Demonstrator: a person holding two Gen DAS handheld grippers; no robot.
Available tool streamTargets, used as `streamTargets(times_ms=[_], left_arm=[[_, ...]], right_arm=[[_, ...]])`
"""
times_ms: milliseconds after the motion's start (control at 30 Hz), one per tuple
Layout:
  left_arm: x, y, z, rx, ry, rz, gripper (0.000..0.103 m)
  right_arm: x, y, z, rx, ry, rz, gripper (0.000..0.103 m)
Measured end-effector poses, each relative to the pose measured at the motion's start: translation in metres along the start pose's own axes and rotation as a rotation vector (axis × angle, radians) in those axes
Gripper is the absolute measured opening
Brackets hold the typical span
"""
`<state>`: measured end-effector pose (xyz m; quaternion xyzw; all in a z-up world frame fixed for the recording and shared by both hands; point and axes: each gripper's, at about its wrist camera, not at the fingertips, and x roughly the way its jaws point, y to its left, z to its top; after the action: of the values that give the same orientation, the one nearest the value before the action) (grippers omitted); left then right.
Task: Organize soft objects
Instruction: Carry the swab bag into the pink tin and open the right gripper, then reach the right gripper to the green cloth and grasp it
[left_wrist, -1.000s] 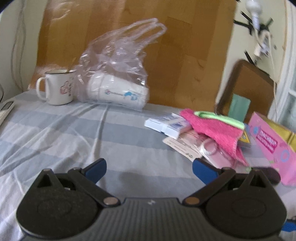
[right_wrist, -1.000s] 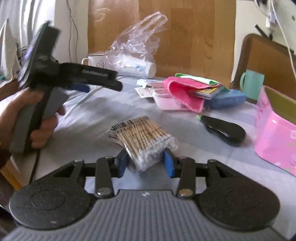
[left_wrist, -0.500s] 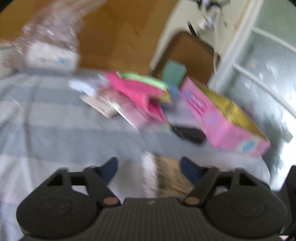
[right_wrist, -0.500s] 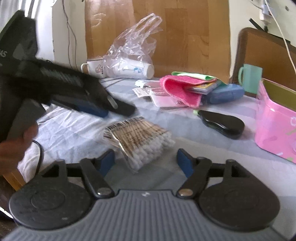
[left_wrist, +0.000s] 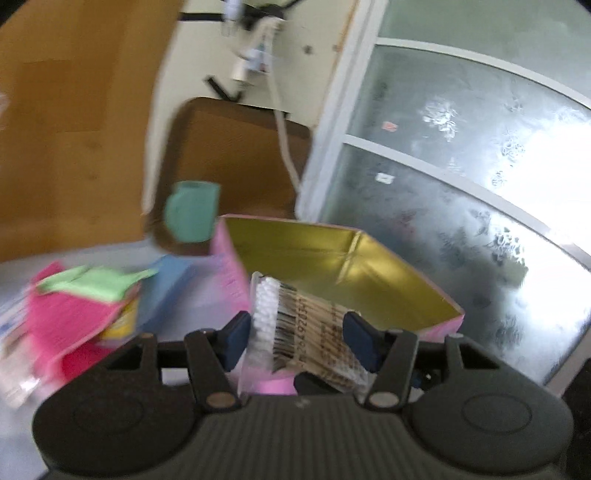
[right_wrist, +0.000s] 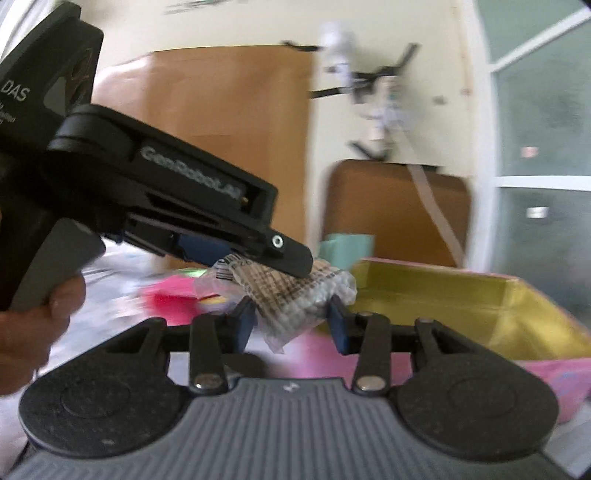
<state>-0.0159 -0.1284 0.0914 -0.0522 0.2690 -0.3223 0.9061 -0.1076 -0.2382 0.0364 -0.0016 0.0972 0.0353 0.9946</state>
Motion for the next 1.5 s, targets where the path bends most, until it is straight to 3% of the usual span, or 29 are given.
streamTargets(times_ms=[133,233,333,467,567,633,700,800,900,933,1000,1100,1133,1200,1233,1333,1500], left_arm=[[0.051,-0.028,0.020,-0.005,0.006,-0.051,0.059],[0.087,-0.035,0.022,-0.054,0.052,-0.058,0.060],[0.100,-0.028,0.012,-0.088,0.078,-0.037,0.063],[0.066,-0.001,-0.001,-0.116,0.026,-0.012,0.068],[0.016,0.038,-0.015,-0.164,-0.059,0.053,0.069],[-0.016,0.071,-0.031,-0.211,-0.096,0.173,0.069],[-0.039,0.103,-0.046,-0.258,-0.103,0.297,0.069],[-0.069,0.142,-0.069,-0.285,-0.107,0.499,0.069],[-0.087,0.166,-0.086,-0.294,-0.122,0.596,0.069],[-0.089,0.172,-0.092,-0.312,-0.119,0.609,0.072],[-0.097,0.178,-0.092,-0.363,-0.157,0.553,0.074],[-0.094,0.176,-0.089,-0.342,-0.169,0.538,0.074],[-0.094,0.175,-0.089,-0.331,-0.167,0.533,0.075],[-0.092,0.173,-0.089,-0.309,-0.169,0.530,0.078],[-0.092,0.172,-0.089,-0.303,-0.176,0.529,0.080],[-0.096,0.172,-0.092,-0.312,-0.200,0.519,0.083],[-0.098,0.176,-0.095,-0.342,-0.213,0.498,0.083]], right_arm=[[0.021,-0.036,0.004,0.006,0.060,-0.106,0.046],[0.041,-0.054,0.000,0.012,0.135,-0.209,0.051],[0.030,-0.065,-0.007,0.095,0.109,-0.218,0.051],[0.010,-0.052,-0.007,0.180,-0.002,-0.192,0.051],[0.011,-0.028,0.001,0.207,-0.021,-0.058,0.051],[0.030,-0.003,0.007,0.187,0.027,0.068,0.051],[0.050,0.029,0.011,0.136,0.068,0.140,0.051],[0.090,0.062,0.020,0.059,0.090,0.183,0.050],[0.137,0.075,0.030,0.095,0.159,0.165,0.051],[0.153,0.078,0.034,0.108,0.192,0.164,0.051],[0.178,0.084,0.037,0.129,0.235,0.128,0.054],[0.205,0.092,0.036,0.096,0.257,0.079,0.061],[0.213,0.095,0.035,0.060,0.277,0.084,0.060],[0.221,0.106,0.031,-0.048,0.310,0.089,0.031],[0.218,0.110,0.029,-0.082,0.310,0.102,0.010],[0.189,0.115,0.029,-0.098,0.276,0.120,0.010],[0.119,0.123,0.020,-0.099,0.261,0.254,0.010]])
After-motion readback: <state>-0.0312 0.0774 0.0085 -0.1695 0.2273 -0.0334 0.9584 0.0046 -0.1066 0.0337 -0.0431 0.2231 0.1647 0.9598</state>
